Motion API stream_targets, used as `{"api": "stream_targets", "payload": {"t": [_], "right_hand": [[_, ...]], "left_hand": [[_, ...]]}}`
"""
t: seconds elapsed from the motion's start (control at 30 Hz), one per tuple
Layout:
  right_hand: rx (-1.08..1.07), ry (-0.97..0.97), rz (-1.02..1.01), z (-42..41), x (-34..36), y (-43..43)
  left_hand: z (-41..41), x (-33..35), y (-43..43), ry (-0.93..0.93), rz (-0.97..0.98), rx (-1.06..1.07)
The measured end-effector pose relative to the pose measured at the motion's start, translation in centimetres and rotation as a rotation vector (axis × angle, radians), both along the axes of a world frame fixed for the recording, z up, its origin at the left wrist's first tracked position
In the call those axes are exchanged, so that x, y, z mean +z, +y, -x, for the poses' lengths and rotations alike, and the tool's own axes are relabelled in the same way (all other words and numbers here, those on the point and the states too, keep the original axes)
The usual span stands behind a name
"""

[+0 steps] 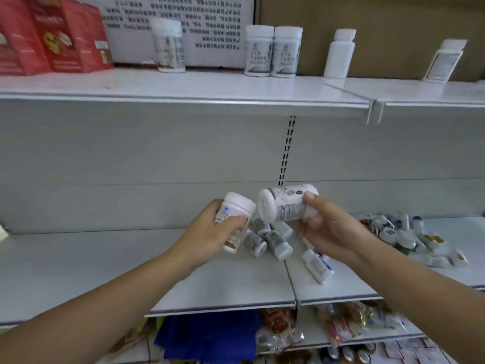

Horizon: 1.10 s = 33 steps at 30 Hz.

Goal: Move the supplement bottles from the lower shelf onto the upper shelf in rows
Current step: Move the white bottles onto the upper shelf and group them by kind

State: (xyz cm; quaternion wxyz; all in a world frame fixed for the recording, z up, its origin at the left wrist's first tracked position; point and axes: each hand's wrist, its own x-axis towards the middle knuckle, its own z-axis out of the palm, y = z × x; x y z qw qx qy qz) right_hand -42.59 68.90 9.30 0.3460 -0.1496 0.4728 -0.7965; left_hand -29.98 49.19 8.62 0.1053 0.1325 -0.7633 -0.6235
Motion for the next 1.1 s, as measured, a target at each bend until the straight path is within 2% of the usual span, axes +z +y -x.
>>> {"api": "stream_targets", "payload": {"t": [0.2, 0.5, 0.63, 0.8, 0.97, 1.1], "right_hand": [[-0.097, -0.026, 0.155, -5.6, 8.7, -0.2], [0.000, 0.376, 0.147, -7.2, 17.8, -1.1], [-0.074, 0.497, 0.123, -4.8, 21.1, -1.9], [-0.213, 0.580, 0.086, -0.5, 24.2, -2.8], [-0.326, 0.720, -0.089, 4.9, 25.8, -3.3], [-0.309, 0.921, -0.345, 9.0, 25.5, -4.5]], "left_hand": [[-5.0, 8.5, -0.6, 0.203, 0.021, -0.014], [-3.5, 18.0, -1.9, 0.475, 0.000, -0.114], [-0.6, 20.8, -2.3, 0.470, 0.036, -0.123], [3.6, 23.3, -4.3, 0.430, 0.180, -0.145], [6.9, 25.4, -6.7, 0.361, 0.335, -0.147], [9.1, 26.9, -8.4, 0.271, 0.421, -0.147]]}}
